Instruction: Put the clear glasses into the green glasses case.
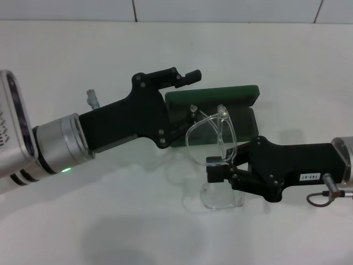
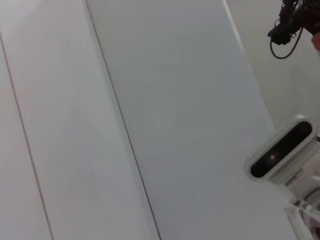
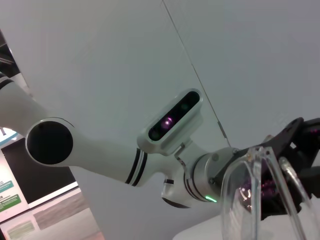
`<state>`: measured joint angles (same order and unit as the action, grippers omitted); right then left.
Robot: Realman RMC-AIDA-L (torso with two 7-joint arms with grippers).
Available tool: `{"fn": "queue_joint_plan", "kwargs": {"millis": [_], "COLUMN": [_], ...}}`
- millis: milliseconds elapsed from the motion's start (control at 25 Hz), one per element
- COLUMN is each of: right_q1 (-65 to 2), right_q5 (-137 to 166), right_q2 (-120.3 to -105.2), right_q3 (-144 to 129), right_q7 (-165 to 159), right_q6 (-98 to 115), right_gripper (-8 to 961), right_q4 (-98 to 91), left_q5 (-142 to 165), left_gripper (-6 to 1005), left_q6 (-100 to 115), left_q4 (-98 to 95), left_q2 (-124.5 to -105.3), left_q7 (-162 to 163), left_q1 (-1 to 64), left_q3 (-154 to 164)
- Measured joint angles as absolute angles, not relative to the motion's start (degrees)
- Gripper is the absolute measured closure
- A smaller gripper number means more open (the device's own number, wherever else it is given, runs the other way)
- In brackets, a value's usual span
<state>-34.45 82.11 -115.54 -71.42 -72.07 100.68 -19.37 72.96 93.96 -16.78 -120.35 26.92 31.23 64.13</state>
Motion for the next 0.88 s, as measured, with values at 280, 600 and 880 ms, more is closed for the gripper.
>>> {"fn": "queue_joint_plan", "kwargs": {"millis": [280, 600, 880], "right_q1": [-34.56, -34.52, -33.88], "right_q5": [82.41, 82.89, 82.90], "right_q2": [-115.43, -115.22, -114.35], "right_q3": [-71.46, -71.36, -71.17], "right_q7": [-72.50, -72.75, -72.14], "right_q6": [100.10, 100.10, 99.58], "right_gripper": [835, 835, 835], "right_q4": [-19.67, -19.90, -20.87], "left_q5": [72.73, 71.73, 66.09], "left_gripper": [524, 524, 524], "left_q6": [93.96, 93.87, 93.86], "left_q4": [-17.27, -17.32, -17.40], "left_q2": [-120.28, -120.10, -120.06], "left_q7": [26.92, 26.80, 23.06], "left_q1": [31.02, 30.87, 28.84], "left_q3": [65.07, 64.69, 64.61]}}
